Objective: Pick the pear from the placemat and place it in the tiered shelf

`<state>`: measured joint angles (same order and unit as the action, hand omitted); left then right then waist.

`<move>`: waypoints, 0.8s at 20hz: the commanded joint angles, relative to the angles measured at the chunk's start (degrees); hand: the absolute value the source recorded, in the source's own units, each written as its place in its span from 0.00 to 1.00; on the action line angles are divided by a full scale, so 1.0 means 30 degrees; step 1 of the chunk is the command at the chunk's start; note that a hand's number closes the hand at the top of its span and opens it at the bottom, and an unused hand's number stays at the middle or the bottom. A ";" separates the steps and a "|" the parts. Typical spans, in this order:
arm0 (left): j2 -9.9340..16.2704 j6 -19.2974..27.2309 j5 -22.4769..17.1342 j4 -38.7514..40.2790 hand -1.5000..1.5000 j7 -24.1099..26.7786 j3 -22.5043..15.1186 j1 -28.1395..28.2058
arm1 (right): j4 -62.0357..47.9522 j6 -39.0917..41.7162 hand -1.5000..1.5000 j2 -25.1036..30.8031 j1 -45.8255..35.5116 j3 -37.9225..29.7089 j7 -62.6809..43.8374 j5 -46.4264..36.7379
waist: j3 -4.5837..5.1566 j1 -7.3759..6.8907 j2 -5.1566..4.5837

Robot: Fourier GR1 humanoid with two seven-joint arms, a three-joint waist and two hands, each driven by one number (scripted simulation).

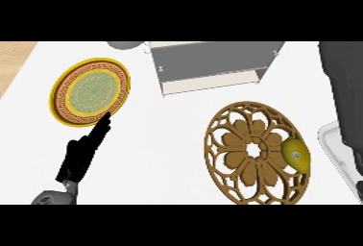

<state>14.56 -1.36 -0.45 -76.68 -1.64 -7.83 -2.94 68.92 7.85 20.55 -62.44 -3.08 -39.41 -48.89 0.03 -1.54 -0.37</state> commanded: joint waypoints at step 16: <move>-0.0326 -0.0403 0.0499 0.0004 0.50 -0.0264 -0.0078 -0.0783 | -1.6004 -0.4409 1.00 -0.1594 -0.6048 -0.1287 0.6085 -0.1101 | 0.0007 -0.1028 -0.0496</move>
<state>13.04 -1.82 1.11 -77.65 -3.09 -8.65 -4.58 27.18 -4.04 16.66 -78.66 -5.68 -23.71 -52.55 0.04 -3.86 -1.42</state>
